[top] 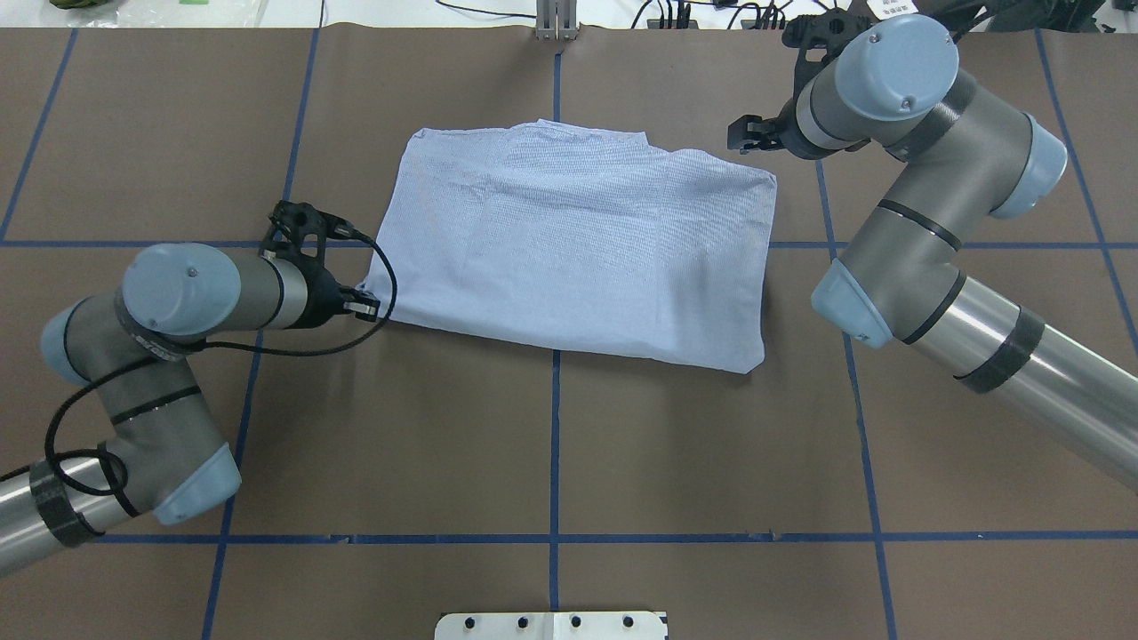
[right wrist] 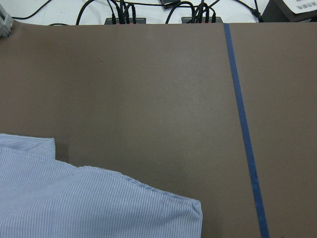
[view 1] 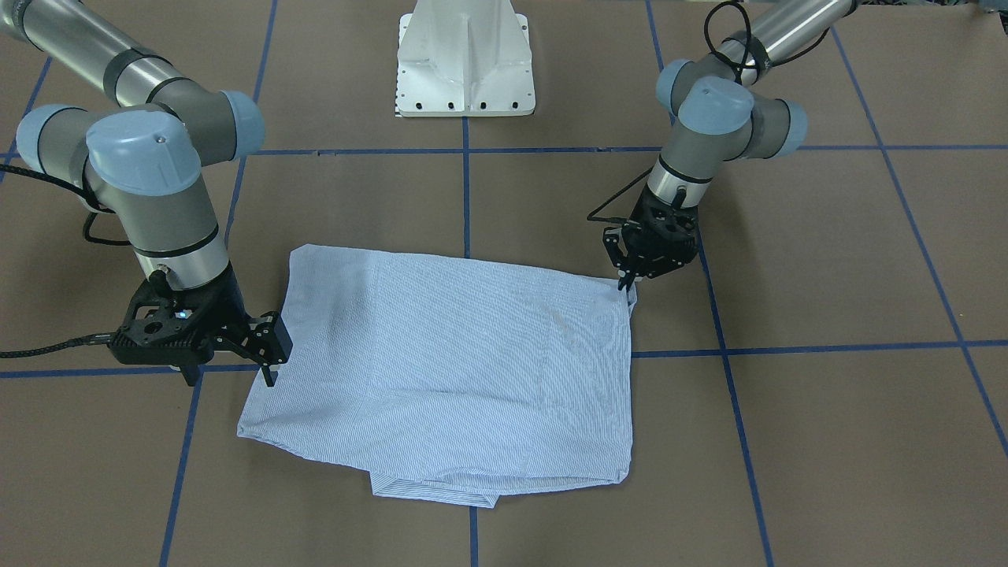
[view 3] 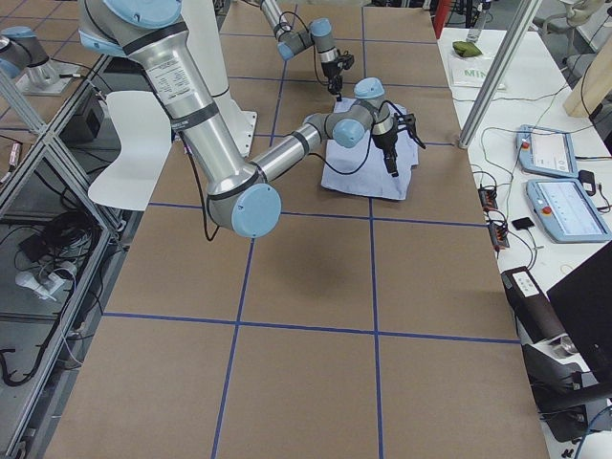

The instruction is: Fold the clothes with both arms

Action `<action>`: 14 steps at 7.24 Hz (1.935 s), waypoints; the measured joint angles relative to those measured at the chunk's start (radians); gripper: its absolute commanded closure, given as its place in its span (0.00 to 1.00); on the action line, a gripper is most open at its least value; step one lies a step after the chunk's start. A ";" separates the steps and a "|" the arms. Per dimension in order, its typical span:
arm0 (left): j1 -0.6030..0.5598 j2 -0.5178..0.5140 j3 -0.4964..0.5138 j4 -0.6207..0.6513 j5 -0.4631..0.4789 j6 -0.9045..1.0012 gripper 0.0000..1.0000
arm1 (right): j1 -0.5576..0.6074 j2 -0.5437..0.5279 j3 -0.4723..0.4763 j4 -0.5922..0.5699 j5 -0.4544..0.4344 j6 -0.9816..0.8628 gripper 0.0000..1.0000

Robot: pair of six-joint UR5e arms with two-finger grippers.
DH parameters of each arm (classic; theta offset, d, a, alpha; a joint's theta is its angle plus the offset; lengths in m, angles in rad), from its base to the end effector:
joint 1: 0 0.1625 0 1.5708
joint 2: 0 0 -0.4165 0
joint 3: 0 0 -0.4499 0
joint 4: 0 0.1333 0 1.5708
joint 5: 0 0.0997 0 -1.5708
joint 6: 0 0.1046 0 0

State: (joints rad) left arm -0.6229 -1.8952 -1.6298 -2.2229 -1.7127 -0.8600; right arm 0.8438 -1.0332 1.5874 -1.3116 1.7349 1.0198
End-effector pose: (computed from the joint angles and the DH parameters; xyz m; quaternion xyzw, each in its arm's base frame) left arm 0.4912 -0.4987 0.3560 0.2569 0.4260 0.0731 0.8644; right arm -0.4045 -0.6296 0.2819 0.1955 -0.3505 0.1015 0.9103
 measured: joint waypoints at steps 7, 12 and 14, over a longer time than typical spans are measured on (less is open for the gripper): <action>-0.263 -0.490 0.757 -0.135 0.100 0.227 1.00 | -0.035 0.002 0.057 -0.001 0.000 0.035 0.00; -0.353 -0.544 0.889 -0.208 0.063 0.400 0.00 | -0.103 0.033 0.063 -0.004 -0.003 0.158 0.00; -0.366 -0.488 0.812 -0.216 -0.010 0.399 0.00 | -0.162 0.074 0.039 -0.010 -0.029 0.329 0.00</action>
State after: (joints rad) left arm -0.9891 -2.3830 -0.8180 -2.4388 -1.7230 -0.4609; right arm 0.6821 -0.9594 1.6260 -1.3220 1.7057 1.3485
